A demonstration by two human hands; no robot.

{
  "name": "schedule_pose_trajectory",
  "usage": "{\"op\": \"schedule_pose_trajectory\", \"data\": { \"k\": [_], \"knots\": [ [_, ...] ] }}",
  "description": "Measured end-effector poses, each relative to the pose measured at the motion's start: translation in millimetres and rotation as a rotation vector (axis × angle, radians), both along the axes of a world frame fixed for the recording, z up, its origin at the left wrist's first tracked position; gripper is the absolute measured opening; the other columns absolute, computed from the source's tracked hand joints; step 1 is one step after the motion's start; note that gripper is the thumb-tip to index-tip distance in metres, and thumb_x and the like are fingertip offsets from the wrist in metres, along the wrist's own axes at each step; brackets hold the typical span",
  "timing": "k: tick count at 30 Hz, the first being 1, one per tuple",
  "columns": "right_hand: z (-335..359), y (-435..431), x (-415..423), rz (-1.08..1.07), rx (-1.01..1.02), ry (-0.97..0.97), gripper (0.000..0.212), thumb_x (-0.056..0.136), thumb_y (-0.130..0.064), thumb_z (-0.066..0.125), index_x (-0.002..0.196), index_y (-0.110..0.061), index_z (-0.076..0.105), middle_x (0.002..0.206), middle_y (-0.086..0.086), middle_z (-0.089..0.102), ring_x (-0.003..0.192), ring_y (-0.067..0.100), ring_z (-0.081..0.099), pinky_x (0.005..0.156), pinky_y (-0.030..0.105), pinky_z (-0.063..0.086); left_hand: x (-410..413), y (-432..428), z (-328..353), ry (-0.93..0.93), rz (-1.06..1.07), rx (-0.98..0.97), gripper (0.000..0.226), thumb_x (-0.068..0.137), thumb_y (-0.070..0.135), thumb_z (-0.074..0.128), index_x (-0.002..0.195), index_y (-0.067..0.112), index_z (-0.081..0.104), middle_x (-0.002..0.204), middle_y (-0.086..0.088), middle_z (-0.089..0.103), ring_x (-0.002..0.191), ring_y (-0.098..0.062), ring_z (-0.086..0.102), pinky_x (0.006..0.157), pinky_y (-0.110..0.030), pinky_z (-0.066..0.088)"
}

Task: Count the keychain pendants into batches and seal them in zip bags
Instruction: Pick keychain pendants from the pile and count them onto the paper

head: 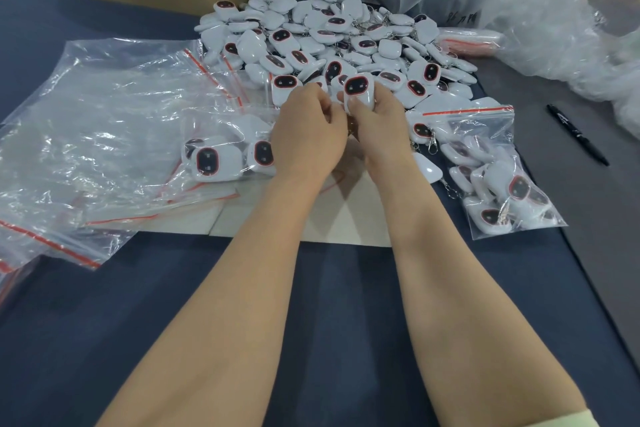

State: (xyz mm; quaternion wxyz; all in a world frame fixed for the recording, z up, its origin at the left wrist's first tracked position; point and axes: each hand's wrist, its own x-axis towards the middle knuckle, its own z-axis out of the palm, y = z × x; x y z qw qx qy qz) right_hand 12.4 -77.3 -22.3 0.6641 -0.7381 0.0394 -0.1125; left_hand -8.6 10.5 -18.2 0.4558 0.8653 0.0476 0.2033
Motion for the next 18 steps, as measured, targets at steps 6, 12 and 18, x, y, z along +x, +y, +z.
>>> {"op": "schedule_pose_trajectory", "data": {
  "k": [6,12,18],
  "knots": [
    [17.5,-3.9,-4.8,0.022,-0.032,0.009,0.022,0.091,-0.009,0.060,0.106,0.002,0.048,0.066,-0.005,0.058,0.061,0.005,0.066,0.061,0.020,0.055,2.0,4.5,9.5,-0.083,0.073,-0.325,0.010,0.091,0.017,0.055,0.081,0.017,0.053,0.079,0.010,0.056,0.083,-0.009,0.055,0.070,-0.011,0.040],
    [26.0,-0.3,-14.1,0.168,-0.244,0.084,0.010,0.088,-0.018,0.064,0.086,-0.010,0.058,0.047,-0.006,0.055,0.034,0.002,0.045,0.039,0.014,0.034,-6.0,0.4,14.6,-0.271,0.058,-0.300,0.005,0.089,0.011,0.055,0.085,0.011,0.056,0.093,-0.002,0.063,0.088,-0.012,0.056,0.074,-0.009,0.037],
    [24.5,7.2,-15.2,0.121,-0.183,0.077,0.010,0.089,-0.011,0.063,0.081,-0.007,0.057,0.056,0.003,0.056,0.039,0.006,0.046,0.043,0.016,0.039,-8.5,-2.9,14.0,-0.330,0.028,-0.183,0.010,0.089,0.010,0.054,0.087,0.001,0.059,0.097,-0.007,0.061,0.089,-0.016,0.055,0.072,-0.010,0.036]
  ]
}}
